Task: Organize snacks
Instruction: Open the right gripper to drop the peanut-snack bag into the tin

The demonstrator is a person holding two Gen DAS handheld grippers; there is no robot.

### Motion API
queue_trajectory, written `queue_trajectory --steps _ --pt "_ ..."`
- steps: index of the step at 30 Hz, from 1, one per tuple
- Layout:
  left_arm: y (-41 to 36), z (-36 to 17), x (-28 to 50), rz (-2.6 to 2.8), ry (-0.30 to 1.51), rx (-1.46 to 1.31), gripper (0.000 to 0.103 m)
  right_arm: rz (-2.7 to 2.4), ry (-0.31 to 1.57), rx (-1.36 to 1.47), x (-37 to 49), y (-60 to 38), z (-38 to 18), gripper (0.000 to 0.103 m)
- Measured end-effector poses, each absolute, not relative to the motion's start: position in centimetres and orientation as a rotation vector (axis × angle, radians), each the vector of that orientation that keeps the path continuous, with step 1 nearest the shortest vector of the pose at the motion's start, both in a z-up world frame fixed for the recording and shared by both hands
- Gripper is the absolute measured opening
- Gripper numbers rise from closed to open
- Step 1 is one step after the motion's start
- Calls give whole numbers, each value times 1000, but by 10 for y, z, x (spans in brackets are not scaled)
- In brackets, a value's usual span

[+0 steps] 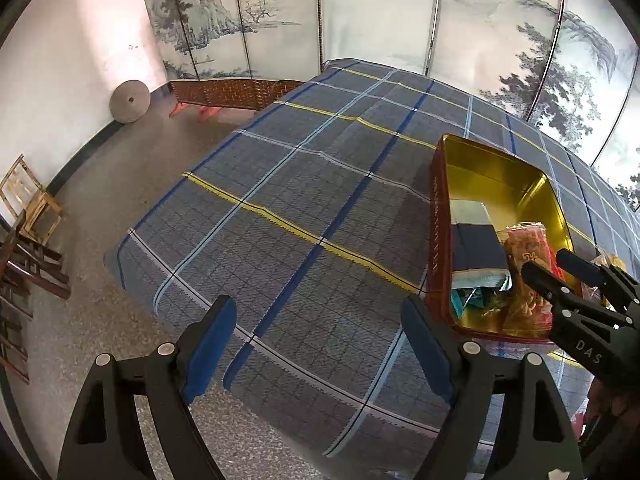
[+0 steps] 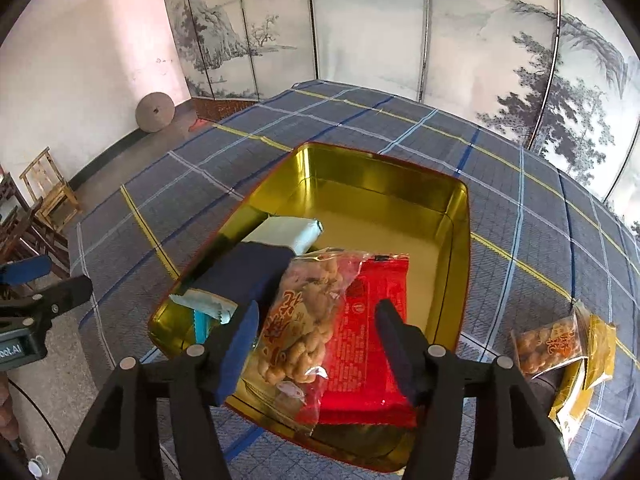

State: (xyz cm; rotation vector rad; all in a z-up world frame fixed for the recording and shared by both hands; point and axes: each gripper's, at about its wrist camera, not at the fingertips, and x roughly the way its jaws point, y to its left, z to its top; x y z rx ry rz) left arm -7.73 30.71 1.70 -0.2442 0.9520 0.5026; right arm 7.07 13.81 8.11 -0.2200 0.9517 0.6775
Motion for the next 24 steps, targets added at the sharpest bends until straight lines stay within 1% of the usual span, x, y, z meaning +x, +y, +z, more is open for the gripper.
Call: queue_trajectory --steps 9,21,24 --pt "291 23 -71 482 944 -230 82 630 918 -147 78 100 99 62" --pt "256 32 -49 406 928 -173 82 259 969 -37 141 -42 81 63" --pt "247 33 -40 392 928 -157 85 166 998 -7 160 -75 76 63"
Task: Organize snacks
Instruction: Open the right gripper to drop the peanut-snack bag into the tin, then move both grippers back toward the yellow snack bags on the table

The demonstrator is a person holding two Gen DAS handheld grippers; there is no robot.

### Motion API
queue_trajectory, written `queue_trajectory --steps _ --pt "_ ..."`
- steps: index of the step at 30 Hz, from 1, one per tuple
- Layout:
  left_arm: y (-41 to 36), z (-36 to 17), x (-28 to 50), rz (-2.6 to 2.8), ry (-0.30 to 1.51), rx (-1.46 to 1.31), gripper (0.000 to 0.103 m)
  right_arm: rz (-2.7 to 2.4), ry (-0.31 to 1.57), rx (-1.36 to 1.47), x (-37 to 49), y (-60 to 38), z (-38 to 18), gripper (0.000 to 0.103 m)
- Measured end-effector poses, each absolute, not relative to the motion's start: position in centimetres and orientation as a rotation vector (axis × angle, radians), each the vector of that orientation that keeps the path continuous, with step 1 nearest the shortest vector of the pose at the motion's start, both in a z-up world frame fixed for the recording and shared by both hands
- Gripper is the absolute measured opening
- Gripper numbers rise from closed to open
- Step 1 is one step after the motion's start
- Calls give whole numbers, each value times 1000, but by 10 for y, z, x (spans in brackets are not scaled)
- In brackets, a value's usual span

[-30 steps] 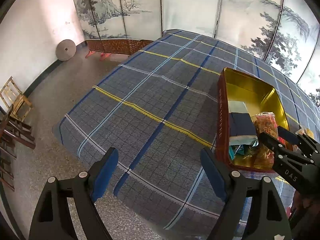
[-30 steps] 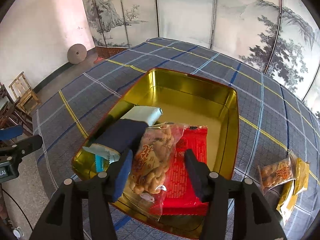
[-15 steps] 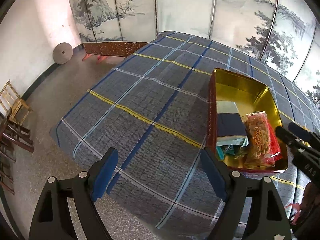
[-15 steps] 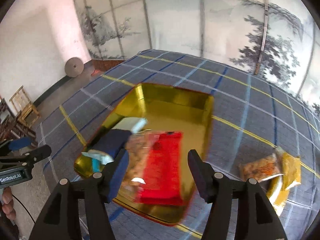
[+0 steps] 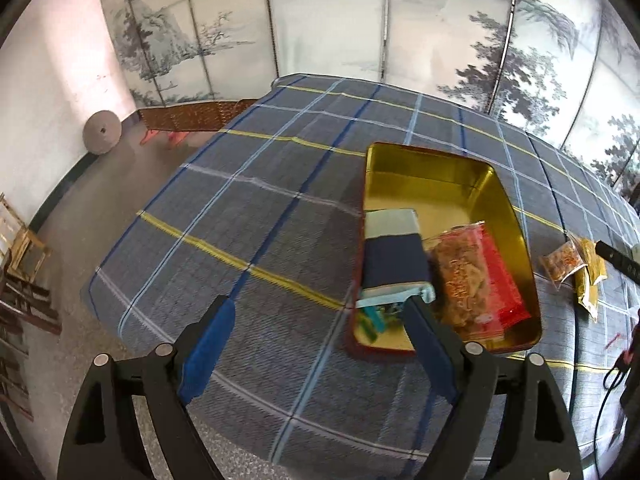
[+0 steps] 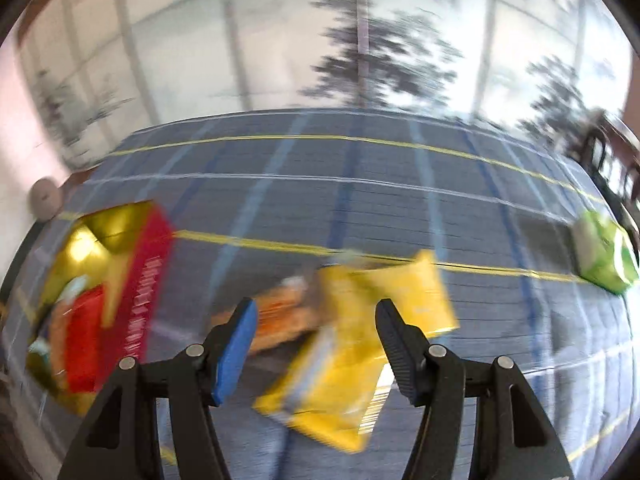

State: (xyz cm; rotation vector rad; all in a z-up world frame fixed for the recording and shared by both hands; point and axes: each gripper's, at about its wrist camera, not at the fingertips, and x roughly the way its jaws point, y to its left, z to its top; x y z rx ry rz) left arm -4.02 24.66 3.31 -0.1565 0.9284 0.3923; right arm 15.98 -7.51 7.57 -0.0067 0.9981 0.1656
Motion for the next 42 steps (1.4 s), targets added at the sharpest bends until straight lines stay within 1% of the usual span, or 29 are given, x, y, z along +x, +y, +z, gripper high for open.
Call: queue_trajectory --steps 8,16,23,27,36,42 --pt "227 31 -20 368 943 -122 85 37 1079 34 211 -108 59 63" --pt "208 29 3 335 960 -87 85 -21 1161 -106 238 -95 36 62" --pt "184 29 25 277 964 -57 85 68 1163 -196 214 -95 33 63" --pt "163 27 36 230 963 -28 85 96 1156 -206 190 -114 33 63" --pt "117 23 59 126 952 64 86 135 1099 -133 157 -160 34 63" --pt "89 19 80 67 940 112 86 165 1073 -37 157 -178 24 63"
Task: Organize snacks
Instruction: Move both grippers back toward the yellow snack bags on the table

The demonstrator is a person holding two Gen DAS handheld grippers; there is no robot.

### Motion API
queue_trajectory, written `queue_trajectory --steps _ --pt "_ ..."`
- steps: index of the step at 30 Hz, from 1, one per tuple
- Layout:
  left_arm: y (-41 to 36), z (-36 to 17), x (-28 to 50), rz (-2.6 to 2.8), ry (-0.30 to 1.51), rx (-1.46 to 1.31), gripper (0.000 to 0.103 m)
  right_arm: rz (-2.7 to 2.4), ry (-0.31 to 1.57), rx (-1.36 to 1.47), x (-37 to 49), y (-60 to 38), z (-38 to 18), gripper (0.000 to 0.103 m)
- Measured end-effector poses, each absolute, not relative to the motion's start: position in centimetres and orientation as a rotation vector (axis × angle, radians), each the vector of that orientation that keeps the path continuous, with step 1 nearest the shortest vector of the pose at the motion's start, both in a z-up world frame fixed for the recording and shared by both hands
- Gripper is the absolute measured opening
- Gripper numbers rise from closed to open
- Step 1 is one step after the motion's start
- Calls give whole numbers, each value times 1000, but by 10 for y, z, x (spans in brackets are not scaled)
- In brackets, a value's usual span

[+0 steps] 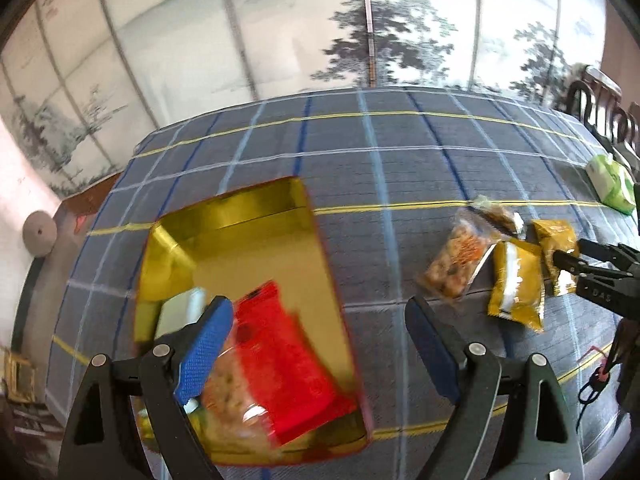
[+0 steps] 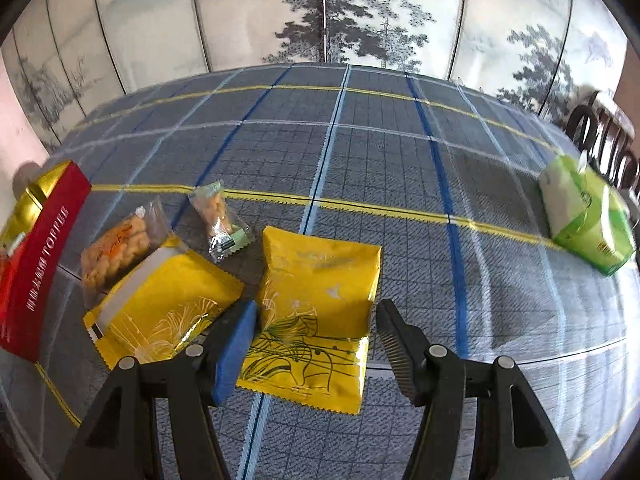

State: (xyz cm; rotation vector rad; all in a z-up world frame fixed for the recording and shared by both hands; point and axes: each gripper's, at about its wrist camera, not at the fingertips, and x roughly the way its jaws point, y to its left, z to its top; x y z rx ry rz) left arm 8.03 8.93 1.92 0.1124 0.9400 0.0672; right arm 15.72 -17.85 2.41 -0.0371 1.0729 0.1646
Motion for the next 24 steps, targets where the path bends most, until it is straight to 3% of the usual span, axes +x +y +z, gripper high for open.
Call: queue_trajectory --steps 7,15,24 --pt "63 8 105 48 933 203 86 155 1038 14 155 -180 16 63" --pt "42 -6 123 21 964 223 86 131 1020 -54 156 -166 12 72" --pt "33 -14 129 -46 975 214 86 208 985 -93 143 -183 14 63"
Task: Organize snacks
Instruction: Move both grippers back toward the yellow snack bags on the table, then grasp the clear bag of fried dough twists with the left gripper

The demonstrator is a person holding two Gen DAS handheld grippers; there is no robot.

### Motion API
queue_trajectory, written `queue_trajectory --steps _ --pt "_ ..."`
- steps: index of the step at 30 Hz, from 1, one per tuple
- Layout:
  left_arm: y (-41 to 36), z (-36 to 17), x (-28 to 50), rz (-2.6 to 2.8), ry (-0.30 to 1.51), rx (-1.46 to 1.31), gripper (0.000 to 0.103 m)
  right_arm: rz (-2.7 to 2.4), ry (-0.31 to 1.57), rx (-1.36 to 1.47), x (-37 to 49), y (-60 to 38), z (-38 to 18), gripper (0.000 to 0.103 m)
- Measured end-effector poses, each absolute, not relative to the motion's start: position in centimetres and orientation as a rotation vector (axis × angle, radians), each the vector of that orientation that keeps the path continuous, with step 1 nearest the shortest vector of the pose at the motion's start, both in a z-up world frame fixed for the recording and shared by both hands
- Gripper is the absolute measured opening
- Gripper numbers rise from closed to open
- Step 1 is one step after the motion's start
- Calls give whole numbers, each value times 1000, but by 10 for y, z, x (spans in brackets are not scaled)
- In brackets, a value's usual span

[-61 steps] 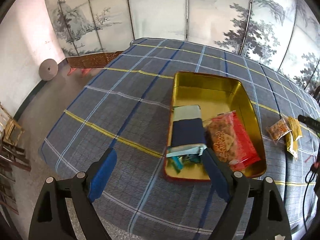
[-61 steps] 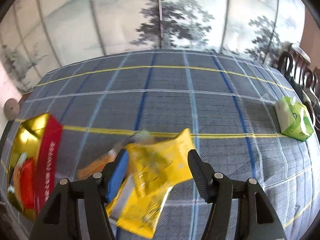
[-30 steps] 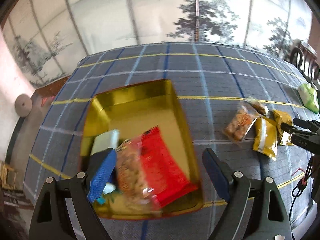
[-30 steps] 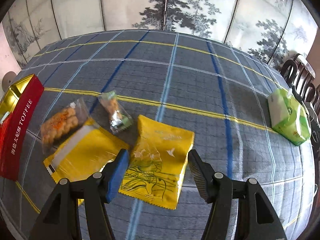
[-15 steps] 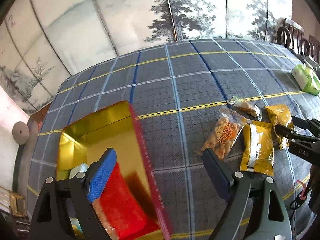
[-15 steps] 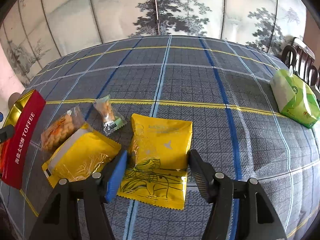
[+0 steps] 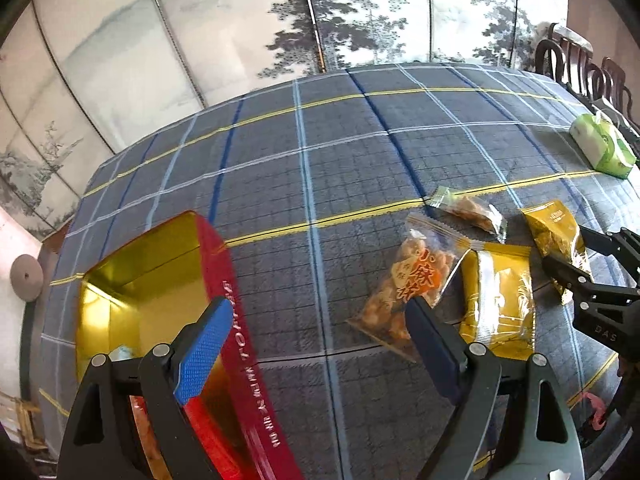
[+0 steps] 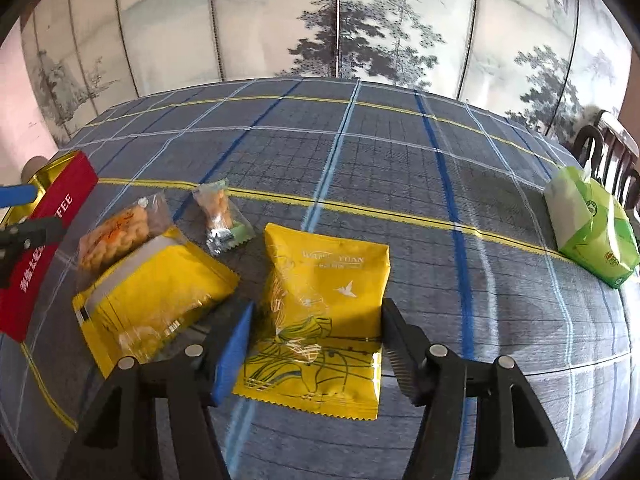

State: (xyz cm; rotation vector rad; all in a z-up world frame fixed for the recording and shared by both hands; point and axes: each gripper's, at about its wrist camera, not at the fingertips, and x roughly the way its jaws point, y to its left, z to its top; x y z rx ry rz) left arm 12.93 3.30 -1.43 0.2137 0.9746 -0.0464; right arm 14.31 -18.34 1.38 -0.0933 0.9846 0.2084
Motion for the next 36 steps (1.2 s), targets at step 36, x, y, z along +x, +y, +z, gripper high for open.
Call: queue_trajectory --steps 36 --pt "14 -53 167 -200 1120 166 48 187 988 -89 148 -219 14 65"
